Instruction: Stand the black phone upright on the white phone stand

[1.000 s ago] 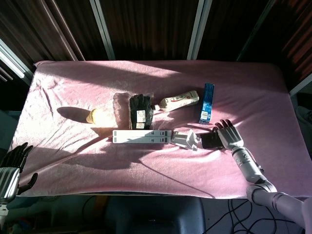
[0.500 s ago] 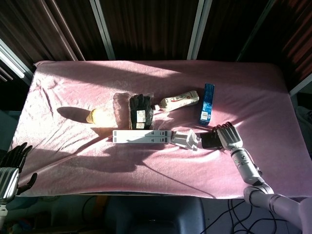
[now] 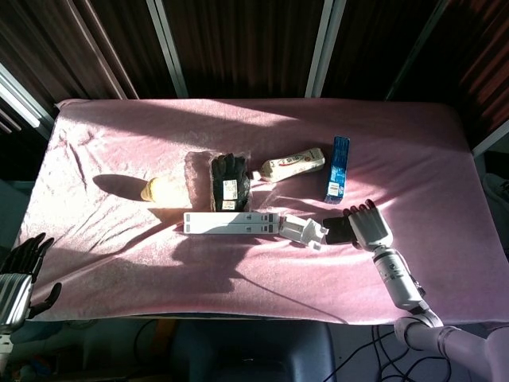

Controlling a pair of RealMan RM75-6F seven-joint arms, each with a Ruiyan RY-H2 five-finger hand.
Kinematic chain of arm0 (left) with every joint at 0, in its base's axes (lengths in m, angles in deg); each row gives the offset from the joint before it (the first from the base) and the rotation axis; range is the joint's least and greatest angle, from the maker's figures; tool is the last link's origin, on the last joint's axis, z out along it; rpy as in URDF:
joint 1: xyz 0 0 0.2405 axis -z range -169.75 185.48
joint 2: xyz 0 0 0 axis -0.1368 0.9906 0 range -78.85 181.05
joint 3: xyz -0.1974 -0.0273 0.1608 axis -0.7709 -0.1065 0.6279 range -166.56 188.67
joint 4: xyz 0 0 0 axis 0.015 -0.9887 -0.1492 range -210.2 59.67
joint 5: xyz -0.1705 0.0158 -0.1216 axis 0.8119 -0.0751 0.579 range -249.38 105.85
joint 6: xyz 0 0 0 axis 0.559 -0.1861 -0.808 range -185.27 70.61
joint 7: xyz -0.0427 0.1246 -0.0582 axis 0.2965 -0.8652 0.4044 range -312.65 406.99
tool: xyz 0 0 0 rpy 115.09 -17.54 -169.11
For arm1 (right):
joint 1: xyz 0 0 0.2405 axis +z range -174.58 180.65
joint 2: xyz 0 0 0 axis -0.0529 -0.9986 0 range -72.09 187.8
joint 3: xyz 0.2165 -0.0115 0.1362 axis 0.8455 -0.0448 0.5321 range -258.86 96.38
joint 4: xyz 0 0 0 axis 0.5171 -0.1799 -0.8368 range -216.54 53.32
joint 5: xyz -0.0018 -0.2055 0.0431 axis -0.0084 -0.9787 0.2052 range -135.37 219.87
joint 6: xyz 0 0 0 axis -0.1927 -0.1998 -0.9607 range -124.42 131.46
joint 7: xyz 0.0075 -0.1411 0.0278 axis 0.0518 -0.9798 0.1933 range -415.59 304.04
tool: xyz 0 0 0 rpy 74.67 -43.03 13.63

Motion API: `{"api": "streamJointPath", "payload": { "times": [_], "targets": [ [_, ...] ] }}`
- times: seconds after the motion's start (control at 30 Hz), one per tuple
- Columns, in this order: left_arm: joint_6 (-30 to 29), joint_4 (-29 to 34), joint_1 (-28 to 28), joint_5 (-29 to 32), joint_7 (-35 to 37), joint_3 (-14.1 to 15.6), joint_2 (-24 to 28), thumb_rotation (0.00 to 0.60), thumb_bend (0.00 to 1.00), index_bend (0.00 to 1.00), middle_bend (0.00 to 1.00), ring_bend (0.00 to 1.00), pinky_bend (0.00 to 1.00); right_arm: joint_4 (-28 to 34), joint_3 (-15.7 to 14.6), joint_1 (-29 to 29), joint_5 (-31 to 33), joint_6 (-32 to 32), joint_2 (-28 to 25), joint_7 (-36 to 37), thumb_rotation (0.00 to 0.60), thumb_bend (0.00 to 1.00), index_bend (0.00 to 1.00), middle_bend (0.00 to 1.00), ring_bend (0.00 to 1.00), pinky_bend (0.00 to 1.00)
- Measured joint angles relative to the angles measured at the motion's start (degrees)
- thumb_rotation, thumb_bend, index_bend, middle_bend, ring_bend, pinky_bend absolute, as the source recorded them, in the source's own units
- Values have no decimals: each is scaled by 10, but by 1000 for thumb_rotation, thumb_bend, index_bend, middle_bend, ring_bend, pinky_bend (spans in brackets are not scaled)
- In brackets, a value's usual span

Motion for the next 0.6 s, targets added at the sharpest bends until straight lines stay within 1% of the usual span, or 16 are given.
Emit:
{"api": "streamJointPath", "payload": {
  "times": [0.13, 0.23, 0.43, 0.6],
  "targets": [
    [-2, -1, -1, -1, 2, 0, 0, 600, 353, 0, 0, 0, 120, 3, 0, -7, -6, -14, 5, 0, 600, 291, 1000, 678, 446, 358],
    [-2, -1, -1, -2, 2, 0, 0, 600, 353, 0, 0, 0, 120, 1, 3, -11, -6, -17, 5, 14, 600, 292, 1000, 684, 450, 361],
    [-2, -1, -1, 0, 1, 0, 0, 600, 351, 0, 0, 0, 120, -2, 12, -26, -7, -33, 0, 81, 600, 291, 1000, 688, 456, 370],
    [-2, 0, -2, 0, -1, 0, -1, 600, 351, 0, 0, 0, 120, -8, 25, -40, -9, -45, -8, 159, 600, 291, 1000, 690, 459, 370]
  ]
}}
